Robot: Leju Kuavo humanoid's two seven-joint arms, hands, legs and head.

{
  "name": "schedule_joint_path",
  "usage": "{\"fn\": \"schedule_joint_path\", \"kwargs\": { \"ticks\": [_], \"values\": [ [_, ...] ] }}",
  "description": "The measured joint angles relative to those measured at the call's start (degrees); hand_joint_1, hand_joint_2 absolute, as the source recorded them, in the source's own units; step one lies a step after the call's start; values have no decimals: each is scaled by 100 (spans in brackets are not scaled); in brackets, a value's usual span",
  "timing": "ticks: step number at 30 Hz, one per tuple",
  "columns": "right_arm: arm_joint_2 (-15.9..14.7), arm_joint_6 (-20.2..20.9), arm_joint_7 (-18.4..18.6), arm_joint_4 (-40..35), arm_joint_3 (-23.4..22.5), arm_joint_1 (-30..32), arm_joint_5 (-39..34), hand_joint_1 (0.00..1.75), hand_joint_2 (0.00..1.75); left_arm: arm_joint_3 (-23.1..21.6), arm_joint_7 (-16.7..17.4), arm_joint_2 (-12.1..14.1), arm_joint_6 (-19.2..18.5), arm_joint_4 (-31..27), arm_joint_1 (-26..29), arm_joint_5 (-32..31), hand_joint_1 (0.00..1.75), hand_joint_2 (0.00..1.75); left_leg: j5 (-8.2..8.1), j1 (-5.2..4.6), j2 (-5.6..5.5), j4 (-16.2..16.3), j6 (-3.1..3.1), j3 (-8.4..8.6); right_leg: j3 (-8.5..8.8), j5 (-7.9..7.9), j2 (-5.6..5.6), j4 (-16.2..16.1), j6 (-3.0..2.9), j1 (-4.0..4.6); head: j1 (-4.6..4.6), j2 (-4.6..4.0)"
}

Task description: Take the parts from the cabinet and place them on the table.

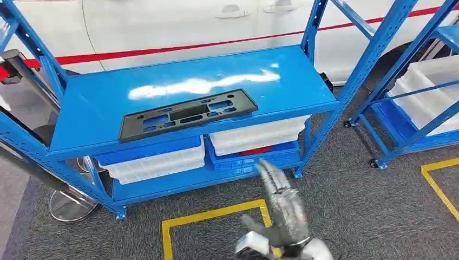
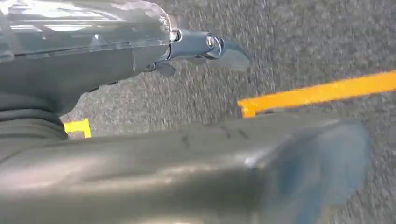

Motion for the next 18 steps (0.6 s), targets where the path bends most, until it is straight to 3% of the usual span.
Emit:
{"fn": "schedule_joint_path", "kwargs": {
  "ticks": [1,2,4,5,6,9,11,12,14,15,16,17,18],
  "values": [
    [2,-57,20,162,188,-69,106,0,175,11,22,-17,2,15,0,39,0,0,-4,-2,-6,8,-1,3,-79,27,0,132,8,-1,0,0],
    [2,-69,48,326,359,-159,17,0,175,28,55,-39,2,39,-1,68,0,0,-12,-2,-9,15,-5,13,-32,187,-2,-5,10,-2,0,0],
    [0,-128,61,652,593,-321,-69,0,175,89,85,-98,4,70,0,107,0,0,-46,-3,-13,22,-31,62,428,761,-9,-971,-29,0,0,0],
    [-4,-215,44,855,693,-394,0,0,175,105,98,-131,2,81,2,118,0,0,-60,-4,-15,23,-48,81,673,962,-10,-1485,-79,10,0,0],
    [0,-271,33,1028,767,-488,54,0,175,109,105,-155,0,96,0,120,0,0,-77,-44,-12,46,-78,66,727,869,-13,-1618,-120,38,2,0],
    [11,-414,30,1430,939,-626,191,0,175,120,122,-183,-17,113,-21,120,0,0,-70,-33,-10,37,-168,44,687,888,1,-1625,-168,65,-2,0],
    [74,-561,33,1686,1026,-772,346,0,175,125,140,-192,-59,116,-31,120,0,0,-140,-14,-13,96,-236,40,724,926,-4,-1705,-249,5,-2,0],
    [114,-684,33,1854,1068,-882,408,0,175,127,146,-194,-94,116,-33,111,0,0,-277,-18,-24,318,-263,-57,733,920,1,-1716,-282,0,-4,0],
    [266,-913,35,2293,1194,-1124,423,0,175,125,166,-201,-185,118,-43,94,0,0,-704,9,-25,1237,-321,-524,730,915,1,-1713,-304,7,-4,0],
    [321,-952,22,2468,1244,-1219,418,0,175,125,170,-201,-210,118,-46,79,0,0,-835,13,-24,1671,-340,-757,731,909,0,-1710,-312,11,-4,0],
    [376,-970,-33,2621,1269,-1302,410,0,175,125,173,-201,-241,118,-45,54,0,0,-835,14,-24,1910,-353,-909,738,903,-3,-1707,-314,11,-4,0],
    [437,-974,-94,2767,1280,-1392,396,0,175,125,181,-201,-245,118,-43,41,0,0,-705,19,-24,1843,-354,-913,754,896,0,-1705,-308,10,-4,0],
    [496,-974,-146,2878,1280,-1477,375,0,175,125,203,-201,-245,118,-44,39,0,0,-452,22,-24,1505,-348,-786,776,883,8,-1703,-296,9,-4,0]
  ]
}}
